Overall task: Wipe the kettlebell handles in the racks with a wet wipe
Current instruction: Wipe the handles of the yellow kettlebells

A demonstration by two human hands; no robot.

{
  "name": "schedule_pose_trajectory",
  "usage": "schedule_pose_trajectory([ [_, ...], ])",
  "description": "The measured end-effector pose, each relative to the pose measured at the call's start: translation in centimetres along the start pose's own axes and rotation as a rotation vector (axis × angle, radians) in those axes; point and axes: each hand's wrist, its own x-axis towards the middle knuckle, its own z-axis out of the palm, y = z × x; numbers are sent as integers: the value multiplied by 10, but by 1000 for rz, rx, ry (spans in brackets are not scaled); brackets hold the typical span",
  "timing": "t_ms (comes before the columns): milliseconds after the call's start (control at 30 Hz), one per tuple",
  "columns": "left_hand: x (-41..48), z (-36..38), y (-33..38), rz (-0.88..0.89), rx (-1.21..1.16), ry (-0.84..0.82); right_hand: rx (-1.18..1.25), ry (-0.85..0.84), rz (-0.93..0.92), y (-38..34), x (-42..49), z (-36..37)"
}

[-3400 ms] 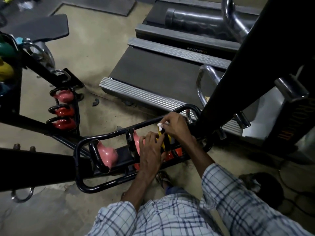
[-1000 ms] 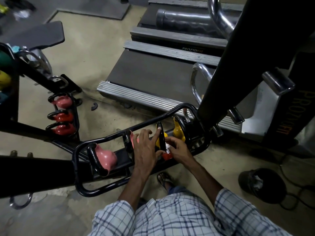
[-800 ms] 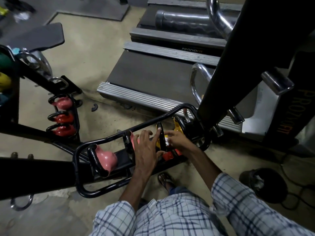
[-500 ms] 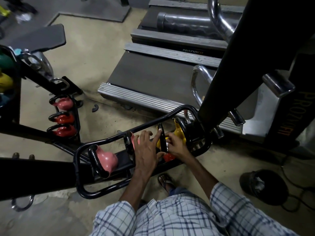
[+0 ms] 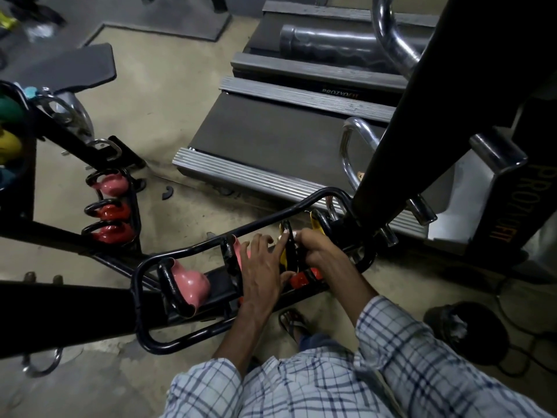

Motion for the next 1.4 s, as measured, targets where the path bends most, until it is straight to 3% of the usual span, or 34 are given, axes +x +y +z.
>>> schedule_pose_trajectory([
  [100,-1,2,2,3,-36,12,170,79,-18,0,5,6],
  [200,-1,5,0,16,-56,21,242,229,-164,11,9,16],
  [333,0,6,-4,5,-72,24,135,433,-428,23,14,23],
  [467,0,7,-5,7,-95,11,14,422,-553,8,12,23],
  [600,-1,9,-3,4,-116,29,-484,386,-684,-17,4,20],
  [700,-2,9,0,1,-124,38,-913,305,-635,-47,1,27],
  [800,-1,9,4,4,-131,48,-1335,346,-578,-68,2,43],
  [967,0,11,11,-24,-170,89,-1595,341,-535,-76,-6,59],
  [1200,-1,13,15,-55,-142,-19,-1679,361,-609,-71,-12,42],
  [1267,-5,24,9,-55,-131,-36,-1586,299,-617,-73,-2,30],
  [1400,-6,28,4,-36,-136,-4,-1175,155,-626,-67,4,10],
])
